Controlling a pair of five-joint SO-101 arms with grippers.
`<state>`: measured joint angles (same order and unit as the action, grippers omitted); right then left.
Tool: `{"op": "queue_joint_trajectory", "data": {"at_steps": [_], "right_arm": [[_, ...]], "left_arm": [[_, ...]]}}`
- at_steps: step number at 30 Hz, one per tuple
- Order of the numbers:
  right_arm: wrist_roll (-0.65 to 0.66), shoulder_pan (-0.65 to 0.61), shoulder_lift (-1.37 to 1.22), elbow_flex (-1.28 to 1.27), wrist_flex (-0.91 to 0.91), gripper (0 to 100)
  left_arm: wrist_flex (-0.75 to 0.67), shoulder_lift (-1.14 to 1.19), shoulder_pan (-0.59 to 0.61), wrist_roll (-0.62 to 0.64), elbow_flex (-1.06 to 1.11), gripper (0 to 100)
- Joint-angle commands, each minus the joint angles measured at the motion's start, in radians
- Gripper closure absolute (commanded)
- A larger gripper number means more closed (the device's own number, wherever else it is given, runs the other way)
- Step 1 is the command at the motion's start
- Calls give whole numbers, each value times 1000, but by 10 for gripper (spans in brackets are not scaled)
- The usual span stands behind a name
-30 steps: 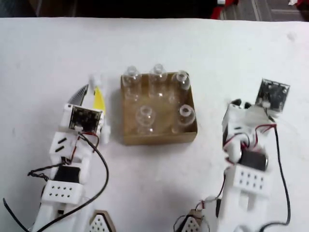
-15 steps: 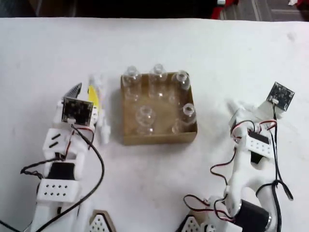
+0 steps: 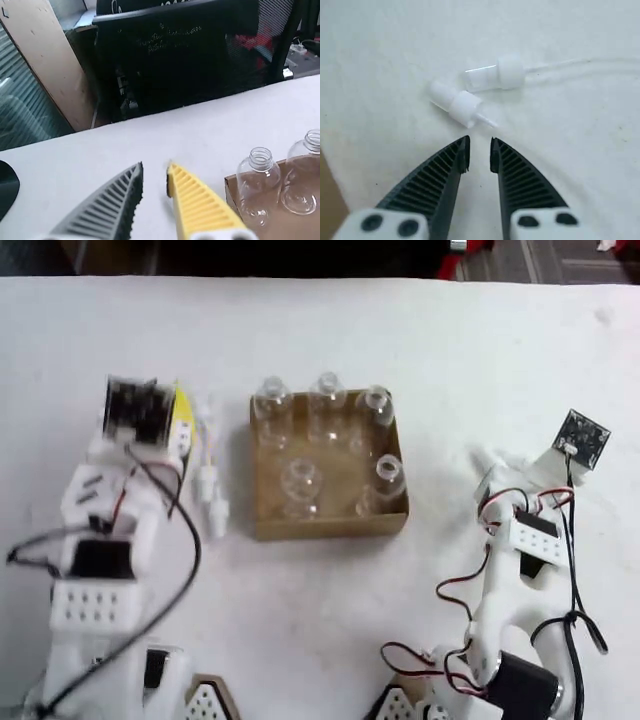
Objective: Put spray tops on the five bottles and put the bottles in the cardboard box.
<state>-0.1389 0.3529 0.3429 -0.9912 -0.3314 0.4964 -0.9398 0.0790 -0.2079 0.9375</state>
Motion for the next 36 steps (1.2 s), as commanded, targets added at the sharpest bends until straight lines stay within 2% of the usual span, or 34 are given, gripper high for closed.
{"op": "queue_joint_trajectory", "data": {"at_steps": [1, 11, 18, 23, 29, 36], "right_arm": [[-11, 7, 2, 43, 21, 947], [-11, 2, 1, 37, 48, 947], [-9, -10, 1, 37, 48, 947], [-9, -10, 1, 37, 48, 948], [-9, -12, 1, 37, 48, 948], [74, -39, 1, 37, 48, 950]], "left_arm": [[109, 340, 7, 9, -324, 920], [474, 1040, 8, 20, -991, 920], [649, 1411, 105, 219, -1402, 917], [778, 1632, 133, 244, -1671, 912], [914, 1839, 91, 252, -1972, 769], [965, 2054, 88, 497, -2220, 813]]}}
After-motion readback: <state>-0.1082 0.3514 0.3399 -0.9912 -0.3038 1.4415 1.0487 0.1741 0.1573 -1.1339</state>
